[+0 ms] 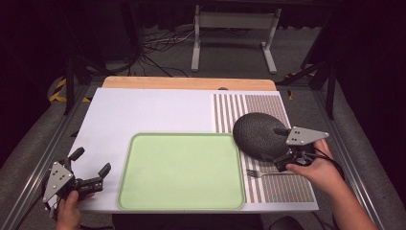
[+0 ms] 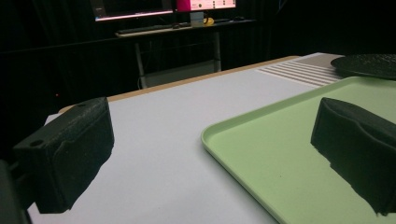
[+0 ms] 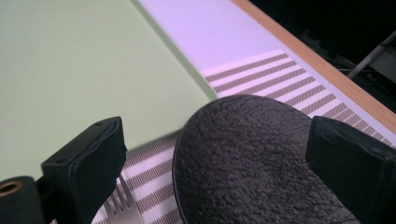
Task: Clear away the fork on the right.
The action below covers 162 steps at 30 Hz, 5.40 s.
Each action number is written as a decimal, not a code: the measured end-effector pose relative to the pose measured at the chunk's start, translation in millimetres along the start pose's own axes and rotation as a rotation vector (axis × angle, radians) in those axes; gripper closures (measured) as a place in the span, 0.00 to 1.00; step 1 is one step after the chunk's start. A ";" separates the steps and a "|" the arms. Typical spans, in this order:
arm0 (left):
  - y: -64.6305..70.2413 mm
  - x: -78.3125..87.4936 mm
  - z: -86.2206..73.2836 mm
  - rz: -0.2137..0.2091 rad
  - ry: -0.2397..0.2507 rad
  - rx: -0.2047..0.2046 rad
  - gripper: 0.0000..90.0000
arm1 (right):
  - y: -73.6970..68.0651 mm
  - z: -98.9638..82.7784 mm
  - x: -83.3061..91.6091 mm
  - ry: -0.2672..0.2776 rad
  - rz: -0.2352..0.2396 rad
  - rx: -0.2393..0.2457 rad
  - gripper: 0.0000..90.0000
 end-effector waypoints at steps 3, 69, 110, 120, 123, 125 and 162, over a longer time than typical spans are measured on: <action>0.6 0.0 -0.1 -0.002 -0.002 0.001 0.00 | 0.8 0.9 0.0 -0.043 0.017 0.024 0.07; 0.6 -0.6 -0.8 0.000 -0.011 -0.003 0.00 | -24.2 -49.2 -23.3 -0.716 0.363 0.313 0.48; 0.7 0.2 -0.2 -0.006 -0.002 -0.003 0.00 | -31.1 -60.3 -34.4 -0.860 0.417 0.436 0.94; 1.0 0.0 -0.3 -0.006 -0.003 -0.002 0.00 | -26.4 -41.4 -18.7 -0.807 0.362 0.407 0.94; 1.0 0.0 -0.3 -0.007 -0.004 -0.002 0.00 | -23.9 -32.5 -14.2 -0.775 0.351 0.403 0.94; 1.2 -0.2 -0.2 -0.006 -0.001 -0.002 0.00 | -22.3 -26.2 -11.1 -0.756 0.335 0.397 0.94; 0.0 0.8 0.4 -0.002 0.000 -0.007 0.00 | -42.4 80.6 -27.8 -0.444 0.203 0.225 0.94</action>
Point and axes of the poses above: each handheld gripper's, and its own axes: x roughly backward along the jaws, z roughly out of its top, y roughly to its right, the point moved 6 cm from there along -x, roughly forward along the jaws, and after that the axes turned 2 degrees about -z, right-handed, at the moved point
